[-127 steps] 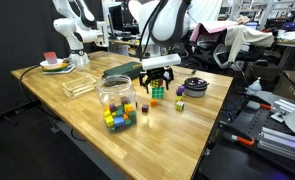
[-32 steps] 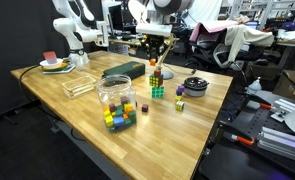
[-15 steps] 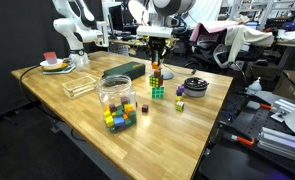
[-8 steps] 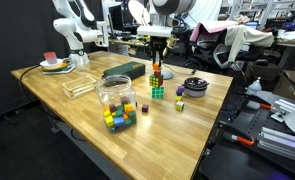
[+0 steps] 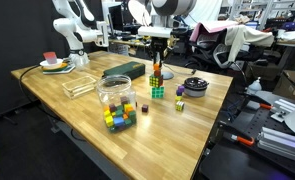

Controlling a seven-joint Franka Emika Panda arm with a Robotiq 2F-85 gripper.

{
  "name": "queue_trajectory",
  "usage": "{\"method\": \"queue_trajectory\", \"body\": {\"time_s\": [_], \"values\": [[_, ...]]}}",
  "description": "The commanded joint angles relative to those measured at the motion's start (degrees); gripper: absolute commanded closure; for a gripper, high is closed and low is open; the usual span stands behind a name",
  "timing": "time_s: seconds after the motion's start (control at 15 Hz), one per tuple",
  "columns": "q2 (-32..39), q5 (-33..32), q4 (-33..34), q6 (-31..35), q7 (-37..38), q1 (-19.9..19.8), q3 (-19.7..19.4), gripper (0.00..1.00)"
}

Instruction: Stack the orange cube on the Rubik's cube

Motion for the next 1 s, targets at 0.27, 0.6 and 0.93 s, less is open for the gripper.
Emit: {"method": "queue_trajectory", "body": {"time_s": [0.27,0.6,0.93], "values": [[1.9,4.0,2.0,-1.3,-0.6,-1.9,2.5,0.93],[1.7,4.7,1.6,-1.5,-0.2,-2.2,2.3,0.93],[1.5,4.9,1.5,-1.6,-0.2,-2.2,2.4,0.93]]}}
